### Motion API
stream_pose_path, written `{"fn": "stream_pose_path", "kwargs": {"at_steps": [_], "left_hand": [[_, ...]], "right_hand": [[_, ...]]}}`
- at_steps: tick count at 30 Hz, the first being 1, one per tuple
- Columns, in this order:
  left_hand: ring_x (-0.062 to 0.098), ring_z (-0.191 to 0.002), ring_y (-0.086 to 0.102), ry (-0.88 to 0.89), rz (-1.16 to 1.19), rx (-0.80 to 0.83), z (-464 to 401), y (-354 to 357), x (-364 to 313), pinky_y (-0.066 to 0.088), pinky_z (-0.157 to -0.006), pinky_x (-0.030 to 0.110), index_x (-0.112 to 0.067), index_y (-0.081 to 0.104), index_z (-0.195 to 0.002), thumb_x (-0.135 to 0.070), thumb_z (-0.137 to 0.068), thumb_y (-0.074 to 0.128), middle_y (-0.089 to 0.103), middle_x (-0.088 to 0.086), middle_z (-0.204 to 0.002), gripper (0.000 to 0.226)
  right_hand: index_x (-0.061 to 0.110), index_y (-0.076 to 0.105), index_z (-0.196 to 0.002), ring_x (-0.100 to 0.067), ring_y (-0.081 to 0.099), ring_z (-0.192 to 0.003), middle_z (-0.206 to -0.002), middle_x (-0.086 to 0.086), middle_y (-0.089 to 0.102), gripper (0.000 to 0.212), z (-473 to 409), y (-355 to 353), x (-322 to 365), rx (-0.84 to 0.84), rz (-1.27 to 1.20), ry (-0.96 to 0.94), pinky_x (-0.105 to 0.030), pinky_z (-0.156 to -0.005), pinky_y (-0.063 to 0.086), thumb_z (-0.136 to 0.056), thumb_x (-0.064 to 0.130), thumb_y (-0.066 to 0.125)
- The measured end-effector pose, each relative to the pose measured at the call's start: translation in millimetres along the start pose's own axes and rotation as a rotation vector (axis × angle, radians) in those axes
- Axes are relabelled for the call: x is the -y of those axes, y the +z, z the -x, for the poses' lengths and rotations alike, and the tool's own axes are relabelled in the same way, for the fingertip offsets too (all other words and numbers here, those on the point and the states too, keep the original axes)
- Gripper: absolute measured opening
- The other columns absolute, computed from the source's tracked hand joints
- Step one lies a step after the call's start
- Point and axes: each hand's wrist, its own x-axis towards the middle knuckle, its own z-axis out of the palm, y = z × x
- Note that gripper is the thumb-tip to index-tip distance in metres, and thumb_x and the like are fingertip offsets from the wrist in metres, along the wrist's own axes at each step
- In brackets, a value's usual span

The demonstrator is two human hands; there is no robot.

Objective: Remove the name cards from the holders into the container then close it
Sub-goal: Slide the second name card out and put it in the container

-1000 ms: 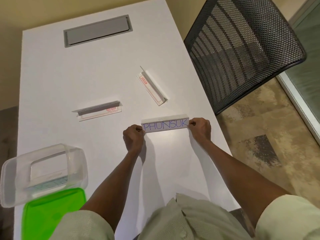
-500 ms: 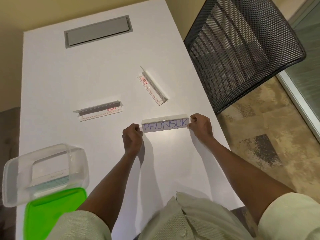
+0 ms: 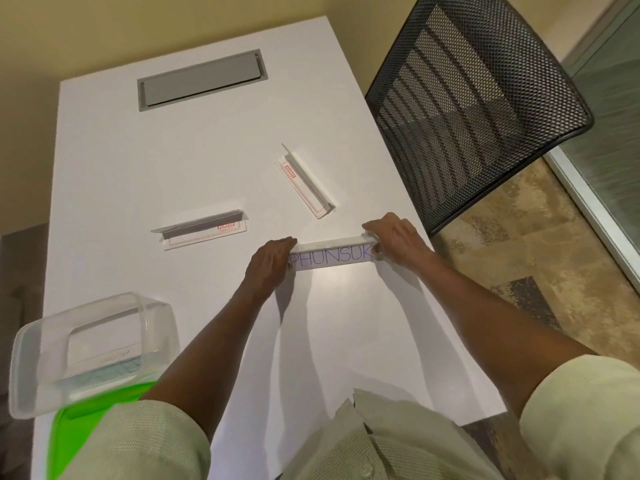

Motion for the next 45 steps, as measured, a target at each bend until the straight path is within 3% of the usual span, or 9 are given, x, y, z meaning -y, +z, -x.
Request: {"fn": "stream_pose_path", "kwargs": {"at_steps": [5,11,16,21,26,33,38,45], "left_hand": [[0.03,-0.117,0.055,-0.039,-0.079,0.106,-8,4,4,0.045,-0.095,0.039,-0.013,0.048,-0.142,-0.009,-0.094,0.05,0.064,0.014,-0.124,0.048],[0.033,-0.114,0.055,-0.051,-0.111,0.143,-17,6,11,0.044,-0.095,0.037,-0.018,0.05,-0.141,-0.017,-0.1,0.044,0.062,0.016,-0.122,0.042],[0.034,-0.109,0.057,-0.085,-0.068,0.153,-22,5,12,0.045,-0.091,0.035,-0.018,0.058,-0.133,-0.017,-0.1,0.042,0.064,0.017,-0.115,0.036],[0.037,-0.1,0.061,-0.081,-0.087,0.202,-26,0,6,0.048,-0.083,0.036,-0.011,0.064,-0.118,-0.013,-0.092,0.051,0.066,0.019,-0.106,0.029],[0.037,-0.096,0.061,-0.125,-0.037,0.19,-28,1,7,0.046,-0.079,0.034,-0.01,0.067,-0.104,-0.016,-0.095,0.046,0.066,0.018,-0.099,0.024],[0.036,-0.106,0.06,-0.134,-0.049,0.158,-27,3,5,0.046,-0.085,0.035,-0.014,0.065,-0.122,-0.016,-0.096,0.047,0.066,0.017,-0.11,0.031],[0.036,-0.113,0.057,-0.173,-0.024,0.147,-25,3,3,0.046,-0.094,0.037,-0.016,0.059,-0.133,-0.017,-0.099,0.045,0.062,0.019,-0.12,0.037],[0.034,-0.113,0.057,-0.182,0.02,0.12,-21,-14,0,0.046,-0.094,0.036,-0.014,0.064,-0.126,-0.02,-0.101,0.041,0.065,0.017,-0.116,0.034]], "right_hand": [[0.011,0.062,-0.099,-0.027,0.053,-0.103,-0.094,-0.009,0.065,0.025,-6,-1,6,0.116,0.08,0.007,-0.036,-0.078,0.038,-0.075,0.011,0.066],[0.015,0.065,-0.116,-0.027,0.055,-0.108,-0.107,-0.01,0.067,0.033,-10,5,4,0.162,0.132,-0.021,-0.037,-0.086,0.041,-0.083,0.012,0.062],[0.012,0.067,-0.107,-0.031,0.06,-0.1,-0.099,-0.011,0.069,0.027,-10,6,2,0.14,0.118,-0.026,-0.039,-0.084,0.047,-0.082,0.01,0.06],[0.012,0.067,-0.112,-0.03,0.06,-0.102,-0.103,-0.011,0.07,0.032,-12,5,2,0.159,0.091,-0.018,-0.038,-0.085,0.05,-0.081,0.009,0.061],[0.012,0.067,-0.106,-0.03,0.061,-0.095,-0.096,-0.01,0.069,0.024,-12,5,3,0.142,0.103,-0.022,-0.034,-0.077,0.049,-0.082,0.01,0.06],[0.013,0.062,-0.118,-0.03,0.059,-0.102,-0.107,-0.009,0.068,0.031,-12,11,5,0.104,0.179,-0.031,-0.034,-0.08,0.045,-0.088,0.01,0.055],[0.015,0.065,-0.103,-0.029,0.063,-0.096,-0.099,-0.007,0.07,0.023,-12,8,10,0.099,0.268,-0.04,-0.03,-0.067,0.036,-0.085,0.007,0.053],[0.017,0.067,-0.102,-0.029,0.065,-0.097,-0.101,-0.008,0.071,0.022,-13,-6,17,0.071,0.313,-0.042,-0.029,-0.068,0.037,-0.088,0.009,0.052]]}}
